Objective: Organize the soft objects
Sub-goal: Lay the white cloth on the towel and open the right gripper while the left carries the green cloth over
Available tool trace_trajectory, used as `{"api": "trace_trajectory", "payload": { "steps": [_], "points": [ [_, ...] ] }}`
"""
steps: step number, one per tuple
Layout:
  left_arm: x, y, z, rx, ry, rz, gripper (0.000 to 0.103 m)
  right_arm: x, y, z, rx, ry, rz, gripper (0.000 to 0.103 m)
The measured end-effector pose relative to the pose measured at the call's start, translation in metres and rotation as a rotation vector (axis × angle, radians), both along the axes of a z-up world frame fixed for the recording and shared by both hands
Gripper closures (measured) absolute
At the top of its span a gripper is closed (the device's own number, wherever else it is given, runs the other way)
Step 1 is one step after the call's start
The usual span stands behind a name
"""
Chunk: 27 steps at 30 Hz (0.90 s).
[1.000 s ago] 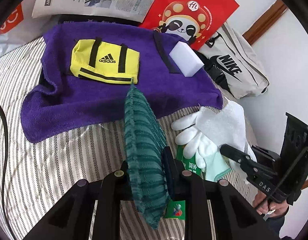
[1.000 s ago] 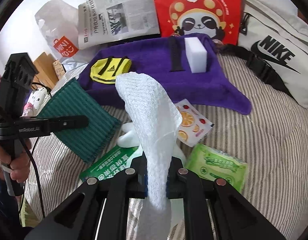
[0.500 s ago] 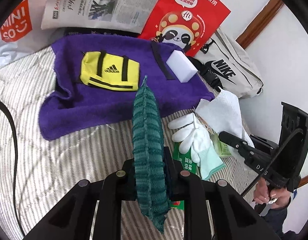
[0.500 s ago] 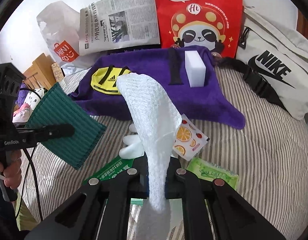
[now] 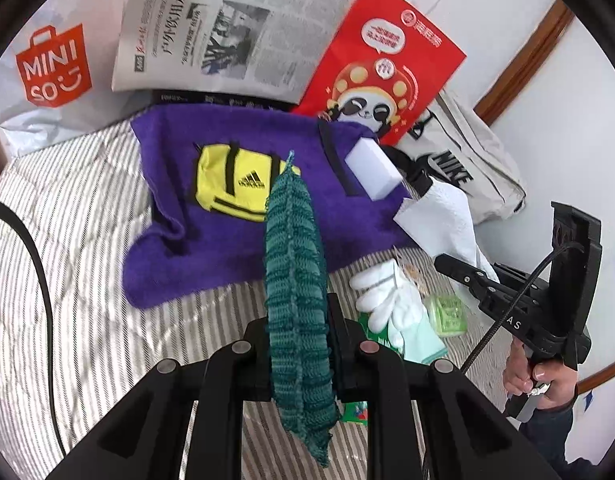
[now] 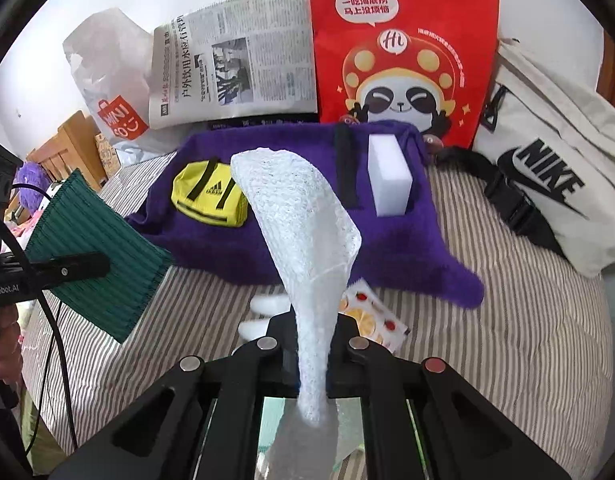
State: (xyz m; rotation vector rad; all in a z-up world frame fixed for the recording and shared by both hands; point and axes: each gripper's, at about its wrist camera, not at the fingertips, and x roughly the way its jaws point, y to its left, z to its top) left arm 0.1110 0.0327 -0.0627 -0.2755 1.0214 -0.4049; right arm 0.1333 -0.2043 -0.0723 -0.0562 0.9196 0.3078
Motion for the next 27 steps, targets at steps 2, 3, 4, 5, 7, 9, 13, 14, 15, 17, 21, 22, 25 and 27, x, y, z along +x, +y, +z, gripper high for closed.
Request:
{"api": "trace_trajectory", "payload": {
  "steps": [2,3,4,5,7,9,13,14,15,17,21,22,25,27],
  "points": [
    [0.004,0.003,0.003,-0.010,-0.005,0.006,0.085,0.008,0.000,0.002,0.011,-0.001,-0.002,0.097],
    [0.008,0.005,0.005,-0.017,-0.008,0.010,0.085,0.012,0.000,0.003,0.015,0.001,-0.002,0.097],
    [0.012,0.006,0.006,-0.018,-0.010,0.013,0.085,0.016,0.001,0.003,0.015,0.002,0.000,0.097],
    [0.014,0.007,0.007,-0.018,-0.011,0.015,0.085,0.023,0.002,0.003,0.009,0.001,-0.002,0.097],
    [0.023,0.009,0.010,-0.018,-0.012,0.020,0.085,0.034,0.003,0.004,-0.003,0.001,-0.003,0.097],
    [0.030,0.010,0.011,-0.026,-0.009,0.022,0.085,0.050,0.005,0.002,-0.005,0.009,-0.007,0.097],
    [0.046,0.011,0.011,-0.021,-0.004,0.023,0.085,0.078,0.009,-0.010,-0.020,0.047,0.001,0.097],
    [0.048,0.011,0.010,-0.022,-0.002,0.023,0.085,0.084,0.010,-0.012,-0.024,0.051,0.001,0.097],
    [0.051,0.012,0.010,-0.024,0.001,0.025,0.085,0.091,0.011,-0.015,-0.022,0.059,0.003,0.097],
    [0.057,0.013,0.009,-0.032,0.006,0.027,0.085,0.102,0.015,-0.022,-0.016,0.083,0.019,0.097],
    [0.068,0.015,0.006,-0.061,0.017,0.030,0.085,0.120,0.026,-0.035,-0.047,0.112,0.048,0.097],
    [0.071,0.015,0.006,-0.069,0.018,0.029,0.085,0.123,0.028,-0.038,-0.048,0.119,0.050,0.096],
    [0.078,0.014,0.007,-0.069,0.017,0.025,0.085,0.134,0.031,-0.051,-0.052,0.162,0.061,0.096],
    [0.083,0.013,0.006,-0.070,0.019,0.023,0.085,0.138,0.032,-0.058,-0.060,0.187,0.068,0.096]
  ]
}}
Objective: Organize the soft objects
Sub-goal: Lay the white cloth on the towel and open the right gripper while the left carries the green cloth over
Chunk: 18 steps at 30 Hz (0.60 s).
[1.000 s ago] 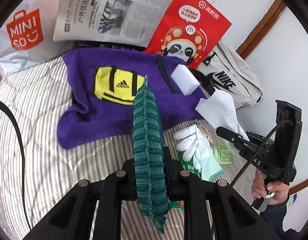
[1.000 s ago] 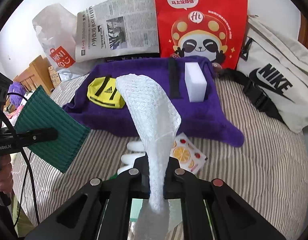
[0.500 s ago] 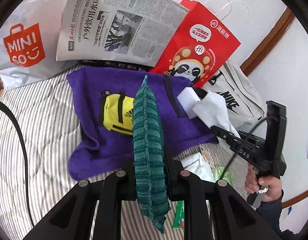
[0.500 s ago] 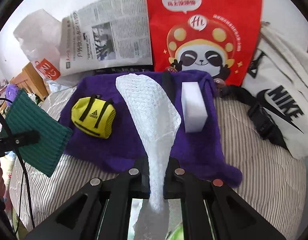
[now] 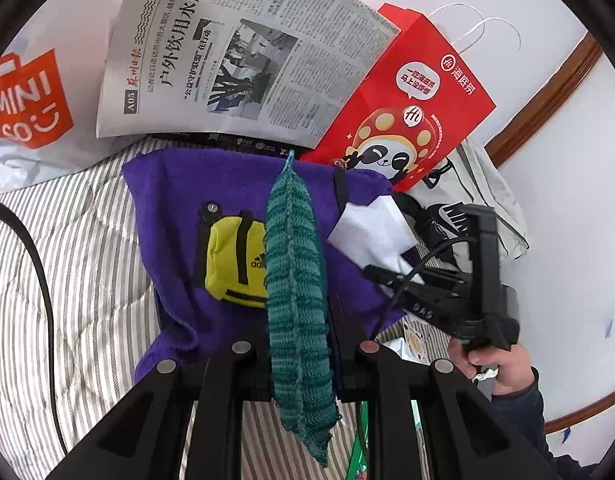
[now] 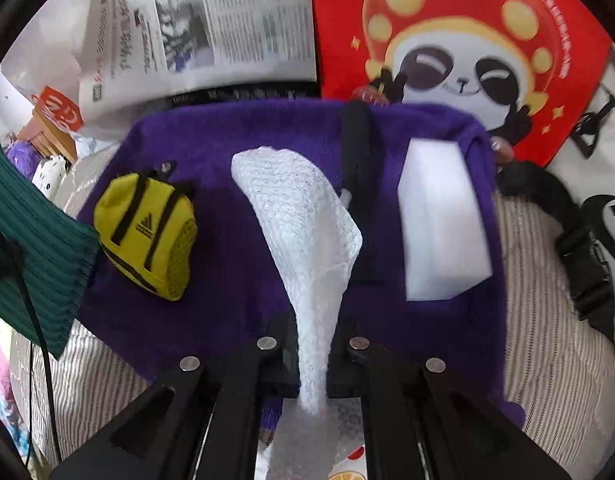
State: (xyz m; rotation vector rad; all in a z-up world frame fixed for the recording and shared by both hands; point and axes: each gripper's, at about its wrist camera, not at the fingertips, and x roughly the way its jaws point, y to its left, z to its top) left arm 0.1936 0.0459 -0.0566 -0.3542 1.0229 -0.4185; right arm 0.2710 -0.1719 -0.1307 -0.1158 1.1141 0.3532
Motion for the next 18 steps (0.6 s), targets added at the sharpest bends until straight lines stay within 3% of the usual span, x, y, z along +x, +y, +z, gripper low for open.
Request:
{"api": "trace_trajectory", "payload": {
  "steps": [6,8,10,13,18],
  "points": [
    [0.011,-0.002,-0.005,-0.016,0.010,-0.008,0.085,0.008,0.000,-0.008,-0.001,0.019,0.018,0.089],
    [0.014,-0.003,-0.005,-0.032,0.016,-0.016,0.085,0.007,0.001,-0.007,-0.007,0.023,0.035,0.080],
    [0.017,-0.006,-0.006,-0.037,0.015,-0.019,0.085,0.004,0.004,-0.006,-0.044,0.012,0.058,0.062],
    [0.023,-0.011,-0.008,-0.051,0.025,-0.030,0.085,-0.005,0.006,0.002,-0.108,-0.041,0.083,0.058],
    [0.037,-0.023,-0.014,-0.060,0.042,-0.045,0.085,-0.008,-0.006,0.019,-0.081,-0.080,0.046,0.055]
  ]
}}
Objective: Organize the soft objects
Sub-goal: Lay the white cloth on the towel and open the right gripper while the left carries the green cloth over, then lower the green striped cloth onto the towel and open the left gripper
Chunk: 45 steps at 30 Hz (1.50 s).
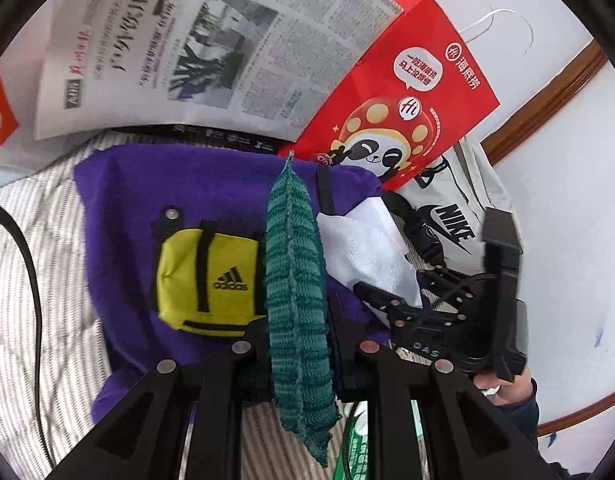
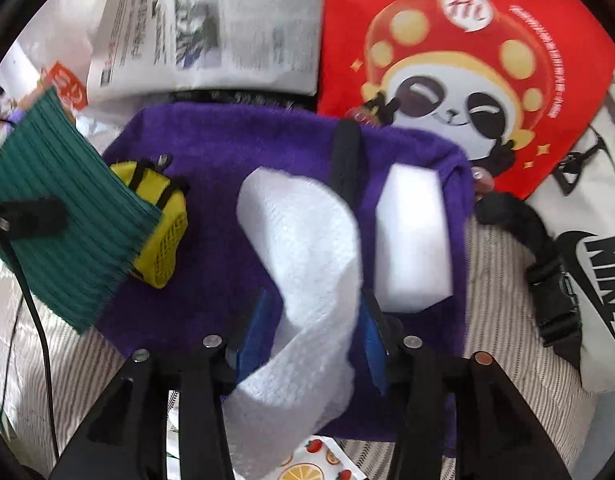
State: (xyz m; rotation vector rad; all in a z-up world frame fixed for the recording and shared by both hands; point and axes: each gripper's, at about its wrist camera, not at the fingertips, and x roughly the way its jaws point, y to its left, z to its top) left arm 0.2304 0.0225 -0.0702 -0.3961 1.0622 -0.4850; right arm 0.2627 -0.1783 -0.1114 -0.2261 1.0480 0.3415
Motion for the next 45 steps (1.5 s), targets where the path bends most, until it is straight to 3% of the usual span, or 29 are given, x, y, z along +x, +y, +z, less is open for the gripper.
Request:
{"api": "trace_trajectory", "payload": {
  "steps": [2,5,12,25,29,34,39,42,45],
  "points": [
    [0.006,-0.004,-0.003,0.013,0.005,0.003,0.085,-0.001,-0.008,0.006,0.007,-0.012,-0.018,0.055],
    [0.014,-0.007,-0.009,-0.027,0.030,0.004,0.085,-0.007,-0.022,0.018,0.041,-0.040,-0.042,0.055],
    [0.032,-0.037,-0.025,0.007,0.051,-0.048,0.085,-0.018,-0.040,0.039,0.075,-0.078,-0.077,0.055],
    [0.034,-0.048,-0.038,0.083,0.039,-0.071,0.082,-0.034,-0.042,0.039,0.120,-0.080,-0.093,0.055],
    [0.034,-0.050,-0.038,0.108,0.062,-0.066,0.078,-0.040,-0.042,0.041,0.130,-0.080,-0.097,0.055],
    [0.025,-0.046,-0.031,0.199,0.050,-0.047,0.066,-0.052,-0.046,0.045,0.120,-0.091,-0.103,0.055],
    [0.013,-0.033,-0.027,0.208,0.053,-0.033,0.065,-0.069,-0.053,0.046,0.113,-0.098,-0.120,0.055],
    [0.001,-0.028,-0.024,0.251,0.046,-0.016,0.055,-0.084,-0.059,0.044,0.125,-0.090,-0.137,0.055],
    [-0.012,-0.022,-0.017,0.273,0.025,-0.007,0.055,-0.102,-0.064,0.040,0.128,-0.085,-0.145,0.055]
  ]
}}
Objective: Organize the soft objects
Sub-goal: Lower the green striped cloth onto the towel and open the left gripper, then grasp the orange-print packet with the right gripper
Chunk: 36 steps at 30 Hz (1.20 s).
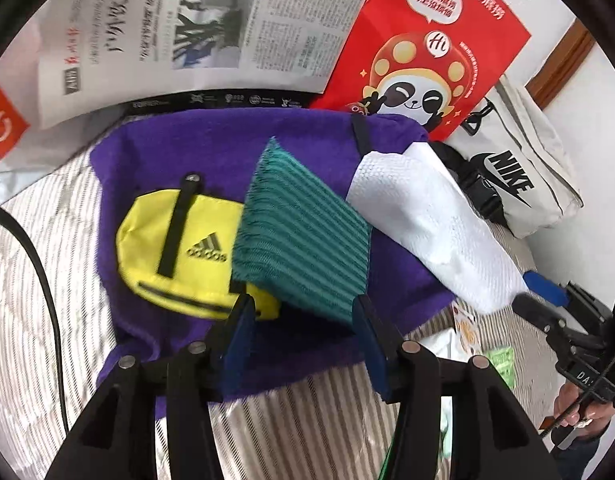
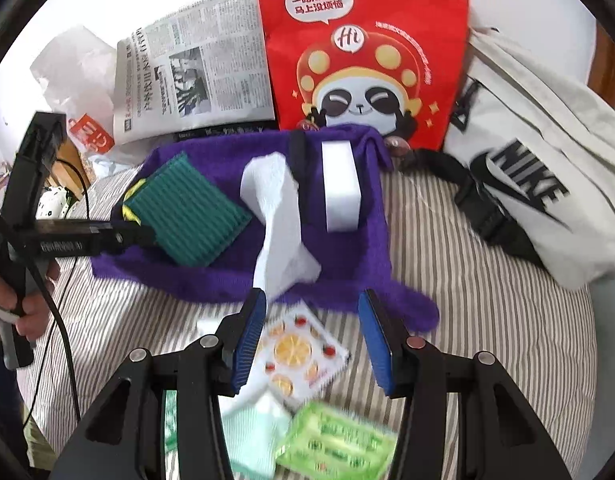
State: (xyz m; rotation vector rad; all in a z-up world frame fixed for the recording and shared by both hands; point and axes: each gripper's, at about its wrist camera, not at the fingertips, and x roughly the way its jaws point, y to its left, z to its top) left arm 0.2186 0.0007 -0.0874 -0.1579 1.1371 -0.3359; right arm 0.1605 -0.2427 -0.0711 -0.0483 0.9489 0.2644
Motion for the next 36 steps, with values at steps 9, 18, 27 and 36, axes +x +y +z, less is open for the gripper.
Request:
{"api": "trace_trajectory", "payload": {
  "steps": [9,18,27,36],
  "points": [
    [-0.041,0.019,0.017,-0.037,-0.028,0.019,0.054,-0.043,0.005,-0.028,-0.104,0.035,0.066,0.055],
    [-0.059,0.022,0.020,-0.081,-0.026,0.021,0.054,-0.043,0.024,-0.053,-0.223,0.041,0.153,0.059],
    [-0.055,0.024,0.014,-0.070,-0.002,0.017,0.054,-0.028,0.035,-0.059,-0.315,0.002,0.170,0.080],
    [-0.054,0.018,0.007,-0.096,0.024,0.007,0.054,-0.014,0.045,-0.066,-0.348,-0.016,0.204,0.085]
  ]
}}
